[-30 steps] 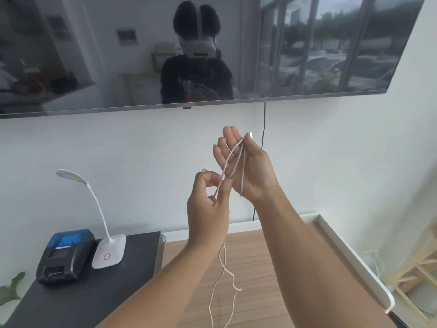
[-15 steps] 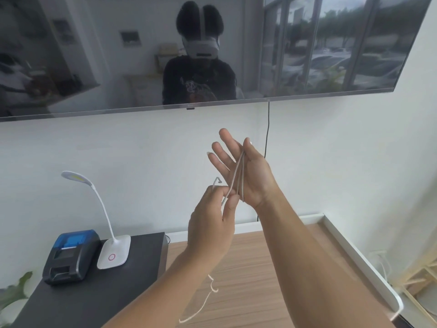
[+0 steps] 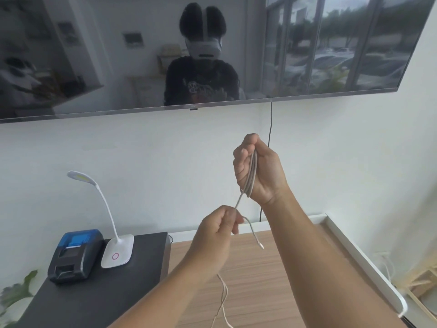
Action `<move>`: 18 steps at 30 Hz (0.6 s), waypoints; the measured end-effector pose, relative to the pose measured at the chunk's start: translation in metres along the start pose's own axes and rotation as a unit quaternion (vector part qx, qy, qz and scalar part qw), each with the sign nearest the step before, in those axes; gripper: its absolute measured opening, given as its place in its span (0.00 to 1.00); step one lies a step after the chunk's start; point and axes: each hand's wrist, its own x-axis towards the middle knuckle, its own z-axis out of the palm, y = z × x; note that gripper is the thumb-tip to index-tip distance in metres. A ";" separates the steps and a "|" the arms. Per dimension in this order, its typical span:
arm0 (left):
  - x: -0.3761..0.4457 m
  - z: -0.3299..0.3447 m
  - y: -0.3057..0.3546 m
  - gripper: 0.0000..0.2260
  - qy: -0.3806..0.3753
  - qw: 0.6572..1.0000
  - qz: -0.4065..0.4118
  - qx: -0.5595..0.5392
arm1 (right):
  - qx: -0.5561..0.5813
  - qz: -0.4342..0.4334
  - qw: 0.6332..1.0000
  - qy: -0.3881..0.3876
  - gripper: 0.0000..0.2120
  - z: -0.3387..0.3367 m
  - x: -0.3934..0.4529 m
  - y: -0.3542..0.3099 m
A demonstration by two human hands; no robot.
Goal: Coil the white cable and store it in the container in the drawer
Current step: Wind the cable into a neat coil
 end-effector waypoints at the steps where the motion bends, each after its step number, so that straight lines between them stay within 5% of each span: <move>1: 0.001 -0.004 -0.003 0.16 0.005 1.000 0.002 -0.012 | -0.018 0.009 1.000 0.004 0.23 0.003 -0.003 -0.002; 7: 0.017 -0.021 0.000 0.19 -0.153 0.982 -0.099 -0.054 | 0.037 0.105 0.991 -0.079 0.25 0.008 -0.019 -0.007; 11: 0.053 -0.045 0.026 0.18 -0.180 0.962 -0.179 -0.097 | -0.045 0.154 0.979 -0.129 0.24 0.003 -0.029 0.006; 18: 0.097 -0.073 0.076 0.14 -0.224 0.957 -0.166 0.077 | -0.303 0.085 0.949 -0.024 0.23 -0.016 -0.035 0.019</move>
